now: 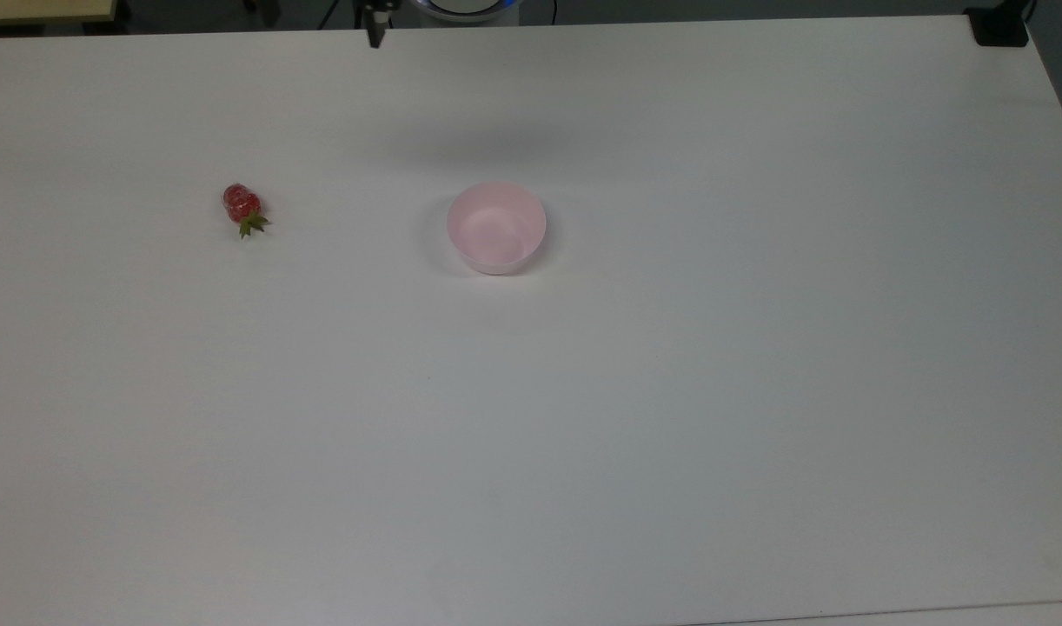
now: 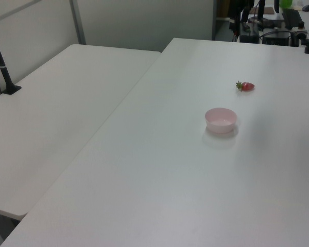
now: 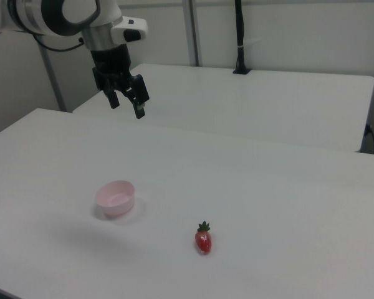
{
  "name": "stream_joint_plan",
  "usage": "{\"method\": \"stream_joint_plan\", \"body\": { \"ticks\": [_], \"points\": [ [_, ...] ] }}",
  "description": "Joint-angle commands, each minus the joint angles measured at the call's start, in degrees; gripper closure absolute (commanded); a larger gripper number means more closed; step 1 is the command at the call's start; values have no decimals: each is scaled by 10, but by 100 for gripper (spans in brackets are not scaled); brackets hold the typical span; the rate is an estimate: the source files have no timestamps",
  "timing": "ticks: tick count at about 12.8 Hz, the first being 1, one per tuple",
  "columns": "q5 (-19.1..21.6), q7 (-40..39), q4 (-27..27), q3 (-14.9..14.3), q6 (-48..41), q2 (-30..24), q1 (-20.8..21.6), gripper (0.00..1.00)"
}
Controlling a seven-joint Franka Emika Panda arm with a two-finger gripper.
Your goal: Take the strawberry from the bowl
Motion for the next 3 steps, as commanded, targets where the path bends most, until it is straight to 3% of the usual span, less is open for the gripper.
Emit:
{"method": "stream_joint_plan", "body": {
  "ticks": [1,3],
  "points": [
    [-2,-18,-7,-7,11,1,14,0],
    [-6,-19,-16,-7,30,3,17,0]
  ]
}}
